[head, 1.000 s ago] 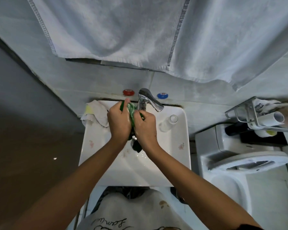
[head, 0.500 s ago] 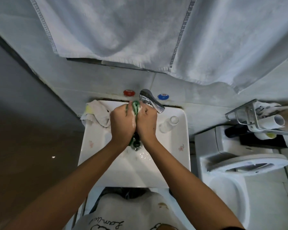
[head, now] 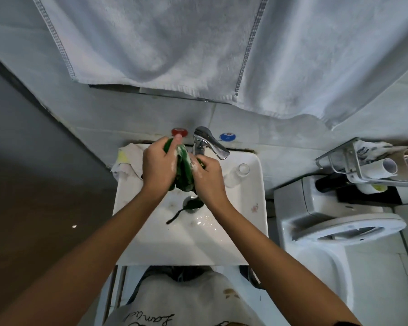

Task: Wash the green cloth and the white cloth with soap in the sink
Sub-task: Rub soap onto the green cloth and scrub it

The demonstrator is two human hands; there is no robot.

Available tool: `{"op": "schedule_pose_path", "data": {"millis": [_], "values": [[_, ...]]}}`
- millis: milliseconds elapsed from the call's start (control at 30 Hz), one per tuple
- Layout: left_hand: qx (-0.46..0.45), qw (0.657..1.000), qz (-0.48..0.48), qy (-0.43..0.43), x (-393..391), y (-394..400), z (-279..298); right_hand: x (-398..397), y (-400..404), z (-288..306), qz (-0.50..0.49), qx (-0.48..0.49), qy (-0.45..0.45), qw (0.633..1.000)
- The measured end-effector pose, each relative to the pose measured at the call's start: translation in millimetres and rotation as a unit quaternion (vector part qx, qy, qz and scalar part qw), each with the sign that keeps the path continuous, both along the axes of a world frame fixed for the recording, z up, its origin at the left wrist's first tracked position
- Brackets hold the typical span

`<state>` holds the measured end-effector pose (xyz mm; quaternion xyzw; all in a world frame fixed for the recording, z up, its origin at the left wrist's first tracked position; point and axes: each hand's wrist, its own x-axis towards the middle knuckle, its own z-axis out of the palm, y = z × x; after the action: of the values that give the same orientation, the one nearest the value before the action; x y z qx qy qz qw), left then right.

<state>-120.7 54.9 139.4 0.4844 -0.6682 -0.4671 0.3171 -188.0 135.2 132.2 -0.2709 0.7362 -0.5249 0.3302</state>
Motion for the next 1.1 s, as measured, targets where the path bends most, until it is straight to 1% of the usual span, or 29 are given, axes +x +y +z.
{"op": "schedule_pose_path", "data": {"millis": [67, 167, 233, 300, 400, 467, 500, 600, 667, 767, 933, 967, 1033, 1100], "values": [[0.006, 1.000, -0.026, 0.009, 6.4, -6.3, 0.8, -11.9, 3.3, 2.5, -0.002, 0.007, -0.015, 1.000], [0.018, 0.996, -0.086, 0.001, 18.5, -20.1, 4.1, -27.0, 14.6, 4.9, 0.069, 0.019, -0.057, 0.996], [-0.006, 0.992, -0.126, -0.019, 26.3, -23.9, 8.2, -36.2, 20.7, 6.7, 0.135, 0.051, -0.039, 0.989], [-0.020, 0.985, -0.163, -0.045, 32.2, -26.3, 11.5, -44.2, 22.3, 12.7, 0.198, 0.102, -0.016, 0.975], [0.007, 0.975, -0.213, -0.070, 38.1, -31.1, 19.0, -54.4, 21.6, 21.3, 0.267, 0.164, 0.019, 0.949], [0.033, 0.959, -0.261, -0.107, 42.6, -35.6, 23.6, -61.6, 20.9, 25.5, 0.294, 0.182, 0.040, 0.937], [0.032, 0.946, -0.292, -0.136, 45.4, -38.4, 24.8, -64.9, 21.0, 27.6, 0.308, 0.192, 0.052, 0.930], [-0.031, 0.903, -0.361, -0.230, 54.2, -46.1, 24.2, -70.5, 23.9, 32.9, 0.351, 0.229, 0.107, 0.902], [-0.044, 0.879, -0.381, -0.283, 58.8, -47.7, 23.4, -72.6, 26.4, 35.8, 0.357, 0.244, 0.140, 0.891], [-0.059, 0.838, -0.409, -0.356, 62.5, -44.6, 22.7, -77.1, 30.2, 34.9, 0.341, 0.267, 0.177, 0.884], [-0.089, 0.800, -0.424, -0.414, 66.6, -39.4, 22.0, -83.9, 37.0, 29.9, 0.305, 0.286, 0.236, 0.877], [-0.096, 0.796, -0.425, -0.420, 68.0, -39.6, 21.4, -85.4, 38.6, 30.0, 0.295, 0.285, 0.251, 0.877], [-0.090, 0.800, -0.420, -0.419, 71.2, -41.0, 20.6, -87.6, 41.4, 30.5, 0.276, 0.280, 0.270, 0.879], [-0.086, 0.806, -0.408, -0.420, 72.9, -42.4, 21.3, -89.0, 43.7, 27.2, 0.271, 0.268, 0.253, 0.889]]}}
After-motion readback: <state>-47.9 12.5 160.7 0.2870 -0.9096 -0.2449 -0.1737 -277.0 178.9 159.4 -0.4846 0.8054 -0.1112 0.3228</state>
